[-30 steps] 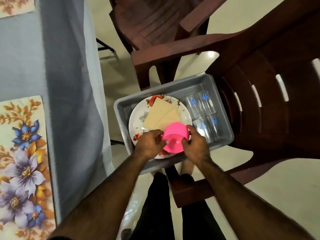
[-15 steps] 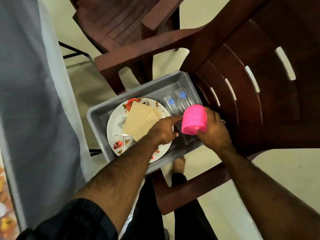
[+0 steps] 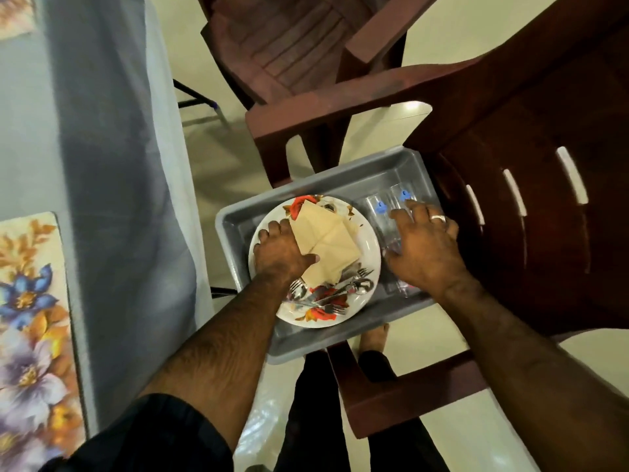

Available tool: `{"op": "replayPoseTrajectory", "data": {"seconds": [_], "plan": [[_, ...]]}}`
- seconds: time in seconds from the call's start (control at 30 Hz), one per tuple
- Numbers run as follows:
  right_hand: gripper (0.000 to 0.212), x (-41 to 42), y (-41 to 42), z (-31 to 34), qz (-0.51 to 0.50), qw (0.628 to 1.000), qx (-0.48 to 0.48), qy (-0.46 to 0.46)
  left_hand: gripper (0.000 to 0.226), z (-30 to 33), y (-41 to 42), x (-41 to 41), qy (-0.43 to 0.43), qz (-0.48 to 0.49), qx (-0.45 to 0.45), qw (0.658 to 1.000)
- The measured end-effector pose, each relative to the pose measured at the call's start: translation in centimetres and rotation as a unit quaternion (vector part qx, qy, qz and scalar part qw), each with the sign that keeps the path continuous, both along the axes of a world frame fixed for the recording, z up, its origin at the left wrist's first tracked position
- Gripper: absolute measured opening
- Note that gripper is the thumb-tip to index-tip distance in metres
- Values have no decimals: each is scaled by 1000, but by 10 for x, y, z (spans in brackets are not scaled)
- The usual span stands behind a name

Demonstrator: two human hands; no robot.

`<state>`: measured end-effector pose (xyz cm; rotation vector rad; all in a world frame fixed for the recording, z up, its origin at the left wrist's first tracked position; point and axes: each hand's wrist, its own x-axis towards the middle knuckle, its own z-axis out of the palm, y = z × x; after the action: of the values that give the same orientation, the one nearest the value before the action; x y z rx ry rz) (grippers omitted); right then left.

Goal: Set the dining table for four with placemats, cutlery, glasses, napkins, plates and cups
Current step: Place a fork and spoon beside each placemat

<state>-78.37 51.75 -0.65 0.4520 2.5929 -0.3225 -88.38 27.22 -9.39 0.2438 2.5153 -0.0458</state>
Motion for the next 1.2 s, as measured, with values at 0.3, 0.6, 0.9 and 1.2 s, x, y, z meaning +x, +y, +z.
{"op": "replayPoseTrajectory", "data": {"seconds": [0.3,0.6,0.9,1.2], "plan": [[58,-34,-26,-34,26,999,26,12,78,-21,15,-5,7,40,38,998],[39,-4,-17,-38,69,997,23,22,32,-7,29,-15,-48,-1,104,993],[54,37,-55,-68,169,984,-15,-59,29,37,87,-59,-59,-51,281,957],[74,54,-70,-89,206,973,-31,-97,69,31,178,-71,-132,49,348,927]]}}
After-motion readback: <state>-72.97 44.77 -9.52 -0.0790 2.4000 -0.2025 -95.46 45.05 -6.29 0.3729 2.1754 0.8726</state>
